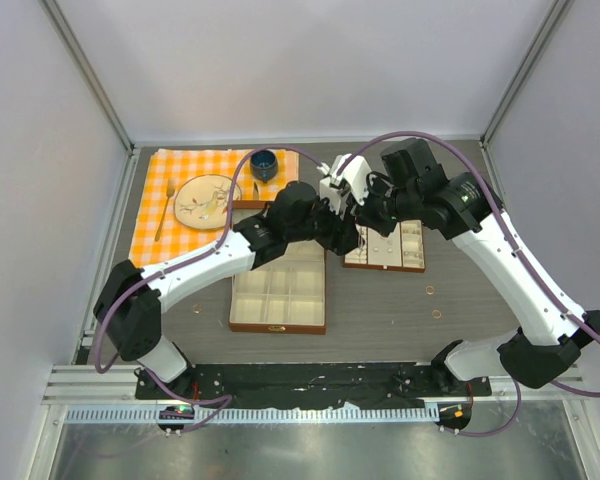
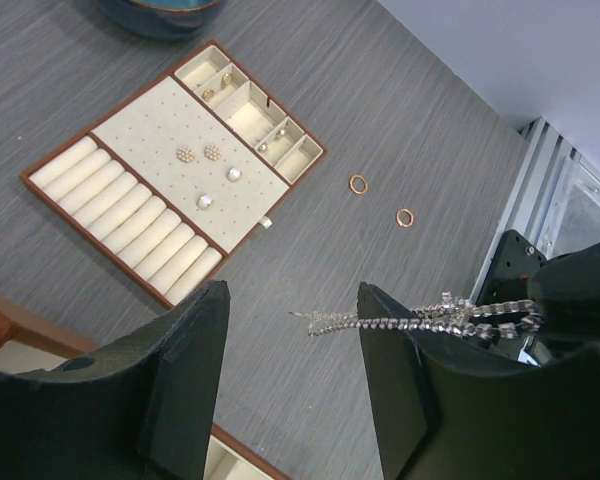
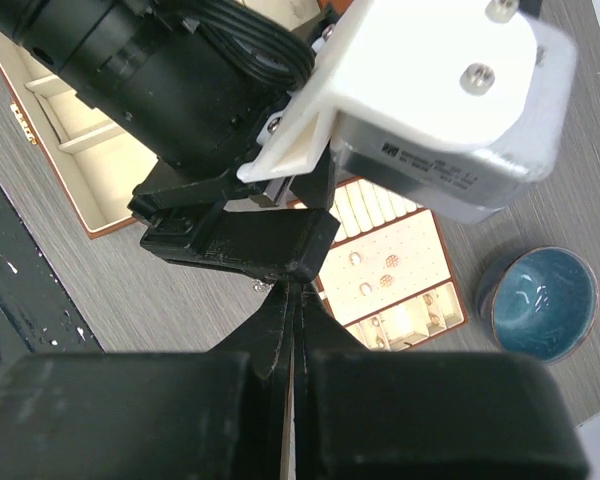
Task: Organize the mixed jewelry
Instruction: Pick up the jewelry from the center of the board.
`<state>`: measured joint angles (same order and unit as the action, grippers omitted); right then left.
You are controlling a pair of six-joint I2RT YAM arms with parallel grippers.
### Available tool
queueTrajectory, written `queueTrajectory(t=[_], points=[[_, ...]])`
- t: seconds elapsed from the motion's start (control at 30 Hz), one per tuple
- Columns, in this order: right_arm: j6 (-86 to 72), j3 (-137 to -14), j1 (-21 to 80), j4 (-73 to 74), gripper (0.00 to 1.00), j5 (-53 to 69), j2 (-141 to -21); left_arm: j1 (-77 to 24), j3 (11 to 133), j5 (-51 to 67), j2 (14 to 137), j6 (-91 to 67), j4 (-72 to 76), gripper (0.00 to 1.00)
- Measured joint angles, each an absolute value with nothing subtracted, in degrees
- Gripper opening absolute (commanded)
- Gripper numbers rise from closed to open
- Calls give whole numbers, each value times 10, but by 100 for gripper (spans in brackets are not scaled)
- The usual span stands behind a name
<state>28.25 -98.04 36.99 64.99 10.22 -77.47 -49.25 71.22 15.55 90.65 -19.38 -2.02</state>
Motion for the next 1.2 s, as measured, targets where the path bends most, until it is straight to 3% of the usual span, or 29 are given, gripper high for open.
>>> queueTrajectory(t=[0.37, 0.73, 1.2], points=[[283, -980, 369, 651, 1, 102, -774, -498, 712, 177, 921, -194, -19, 38], [283, -980, 365, 650, 1, 98, -759, -498, 701, 181, 921, -191, -8, 38], [283, -976, 361, 650, 1, 98, -757, -498, 694, 183, 921, -191, -4, 21]])
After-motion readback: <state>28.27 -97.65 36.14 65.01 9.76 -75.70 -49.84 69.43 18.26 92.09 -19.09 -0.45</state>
